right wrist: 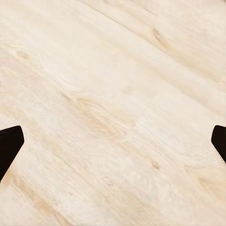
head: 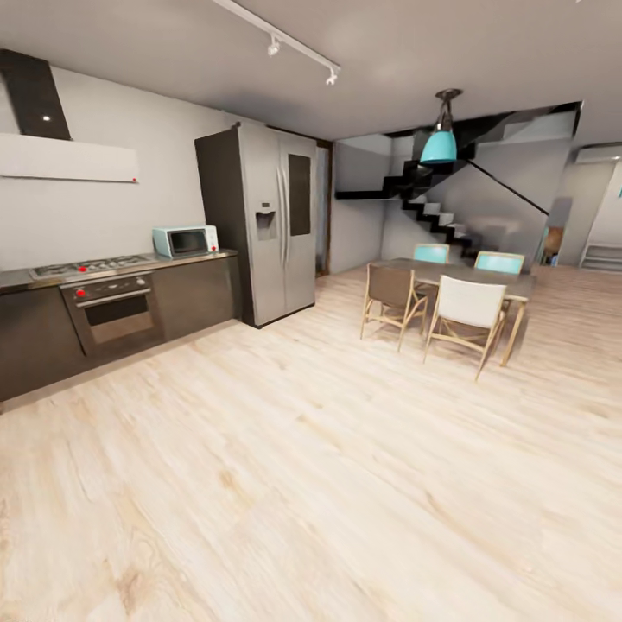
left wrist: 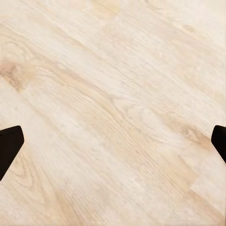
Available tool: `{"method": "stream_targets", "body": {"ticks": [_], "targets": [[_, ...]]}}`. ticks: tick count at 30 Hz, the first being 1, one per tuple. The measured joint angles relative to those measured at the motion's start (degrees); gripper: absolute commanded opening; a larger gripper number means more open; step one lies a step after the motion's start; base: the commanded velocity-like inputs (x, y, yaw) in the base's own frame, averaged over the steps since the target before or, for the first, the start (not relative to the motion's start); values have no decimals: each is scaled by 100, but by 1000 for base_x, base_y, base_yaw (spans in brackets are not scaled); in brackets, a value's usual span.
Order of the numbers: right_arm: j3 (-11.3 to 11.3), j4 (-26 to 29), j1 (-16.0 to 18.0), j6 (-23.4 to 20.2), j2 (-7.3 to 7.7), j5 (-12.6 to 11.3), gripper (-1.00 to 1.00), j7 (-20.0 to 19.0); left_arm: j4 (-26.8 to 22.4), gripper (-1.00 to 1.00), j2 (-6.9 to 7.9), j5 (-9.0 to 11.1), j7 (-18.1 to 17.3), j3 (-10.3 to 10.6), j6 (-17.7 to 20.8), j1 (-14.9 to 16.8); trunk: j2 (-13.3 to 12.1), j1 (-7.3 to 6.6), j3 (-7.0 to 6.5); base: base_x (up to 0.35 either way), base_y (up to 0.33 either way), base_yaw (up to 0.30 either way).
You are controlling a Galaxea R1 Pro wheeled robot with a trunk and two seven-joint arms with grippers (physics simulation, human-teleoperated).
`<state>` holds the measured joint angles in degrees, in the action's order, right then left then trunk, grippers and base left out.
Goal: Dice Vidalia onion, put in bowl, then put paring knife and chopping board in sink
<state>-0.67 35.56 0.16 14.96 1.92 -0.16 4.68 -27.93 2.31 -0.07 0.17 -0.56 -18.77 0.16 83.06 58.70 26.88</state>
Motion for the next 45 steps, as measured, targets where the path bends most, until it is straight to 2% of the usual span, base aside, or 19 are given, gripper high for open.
{"method": "stream_targets", "body": {"ticks": [45], "targets": [[8, -3, 0, 0, 0, 0, 100, 0, -3, 100, -1, 0, -1, 0, 0, 0, 0, 0, 0, 272, -216, 264]]}}
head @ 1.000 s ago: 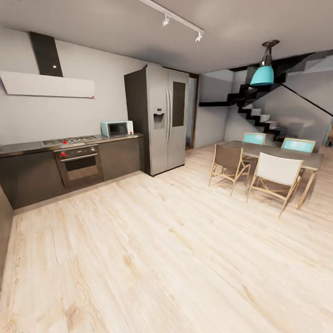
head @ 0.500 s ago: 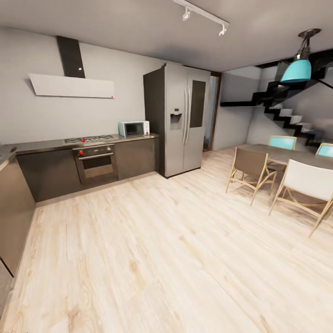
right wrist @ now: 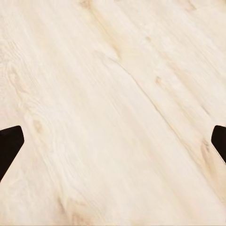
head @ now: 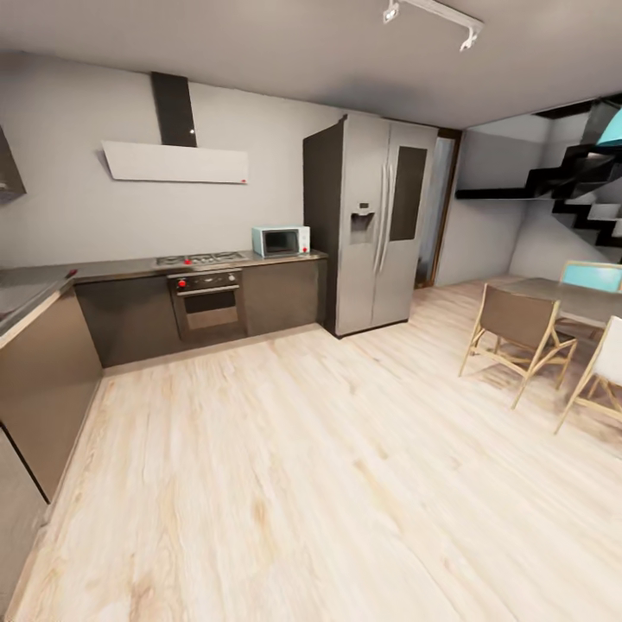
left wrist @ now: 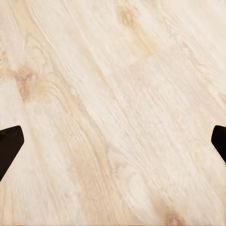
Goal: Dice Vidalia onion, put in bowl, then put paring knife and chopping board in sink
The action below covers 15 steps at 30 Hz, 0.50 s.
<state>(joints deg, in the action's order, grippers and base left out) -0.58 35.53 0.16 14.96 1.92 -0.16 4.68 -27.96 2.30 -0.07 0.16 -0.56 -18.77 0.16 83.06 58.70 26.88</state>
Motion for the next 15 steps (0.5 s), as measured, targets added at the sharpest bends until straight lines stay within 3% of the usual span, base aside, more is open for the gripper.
{"method": "stream_targets", "body": {"ticks": [15], "targets": [[1, 0, 0, 0, 0, 0, 100, 0, 3, 100, 0, 0, 0, 0, 0, 0, 0, 0, 0, 272, -209, 264]]}}
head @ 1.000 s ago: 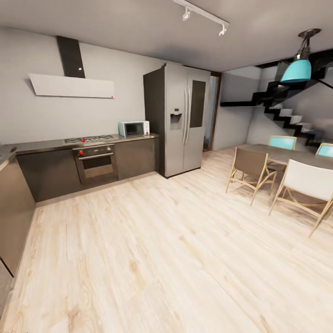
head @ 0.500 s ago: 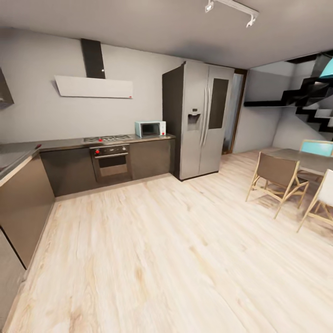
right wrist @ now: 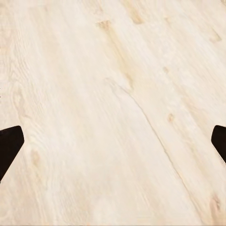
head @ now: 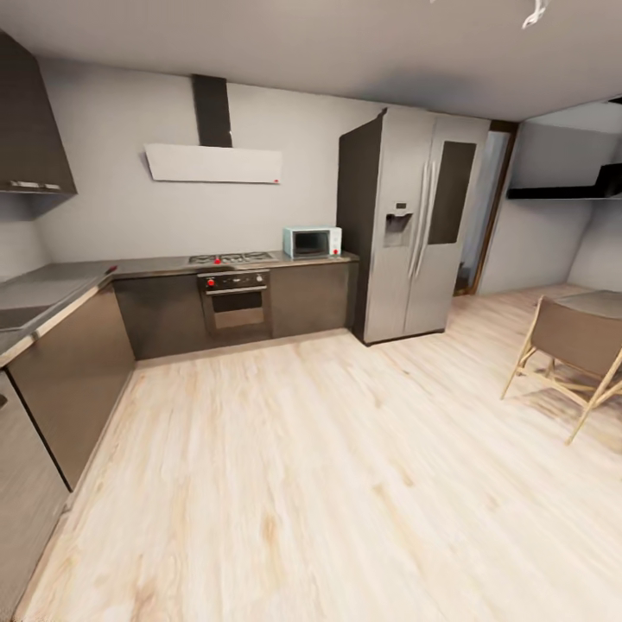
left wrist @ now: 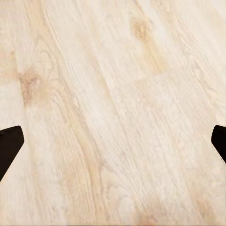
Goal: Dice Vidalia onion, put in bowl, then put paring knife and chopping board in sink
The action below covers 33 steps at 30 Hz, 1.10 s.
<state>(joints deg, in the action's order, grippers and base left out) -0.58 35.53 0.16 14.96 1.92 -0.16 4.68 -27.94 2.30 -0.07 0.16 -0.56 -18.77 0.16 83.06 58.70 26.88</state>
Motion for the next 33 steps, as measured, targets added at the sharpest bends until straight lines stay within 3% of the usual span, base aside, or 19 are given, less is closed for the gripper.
{"method": "stream_targets", "body": {"ticks": [20, 33], "targets": [[0, -4, 0, -3, 0, 0, 100, 0, 0, 100, -8, 0, 1, 5, -2, 0, 0, 0, 0, 271, -184, 261], [0, 0, 0, -9, -6, 0, 100, -1, 0, 100, -9, 0, 0, 0, -3, 0, 0, 0, 0, 271, -183, 99]]}}
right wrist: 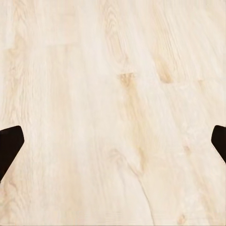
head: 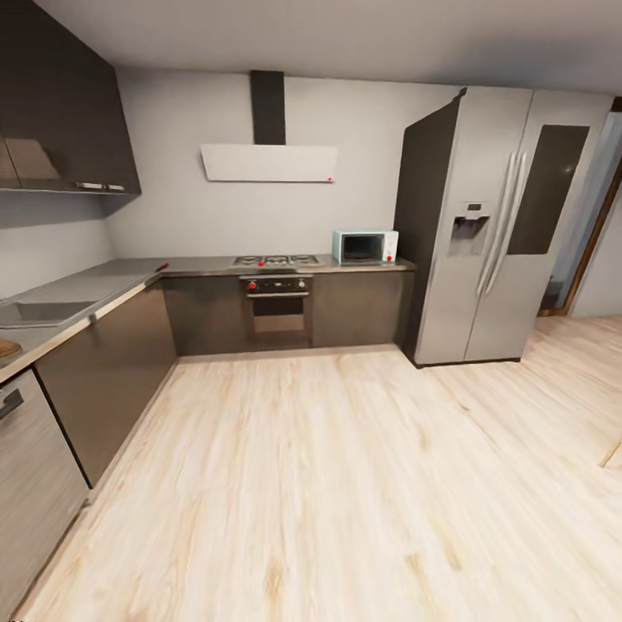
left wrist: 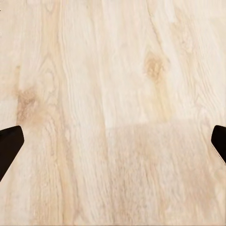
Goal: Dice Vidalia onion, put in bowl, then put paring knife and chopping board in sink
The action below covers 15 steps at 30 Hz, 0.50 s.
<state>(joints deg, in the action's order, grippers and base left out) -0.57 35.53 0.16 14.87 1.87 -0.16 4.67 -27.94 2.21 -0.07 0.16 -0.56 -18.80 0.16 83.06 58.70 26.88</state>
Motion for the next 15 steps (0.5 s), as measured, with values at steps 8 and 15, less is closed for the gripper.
{"method": "stream_targets", "body": {"ticks": [8, 15], "targets": [[-3, 0, 0, 0, -3, 0, 100, 1, 1, 100, 0, 0, 0, 0, -2, 0, 0, 0, 0, 271, -183, 272], [-1, 0, 0, 0, -3, -2, 100, 1, 0, 100, 0, 0, 0, 2, 1, 0, 0, 0, 0, 270, -183, 280]]}}
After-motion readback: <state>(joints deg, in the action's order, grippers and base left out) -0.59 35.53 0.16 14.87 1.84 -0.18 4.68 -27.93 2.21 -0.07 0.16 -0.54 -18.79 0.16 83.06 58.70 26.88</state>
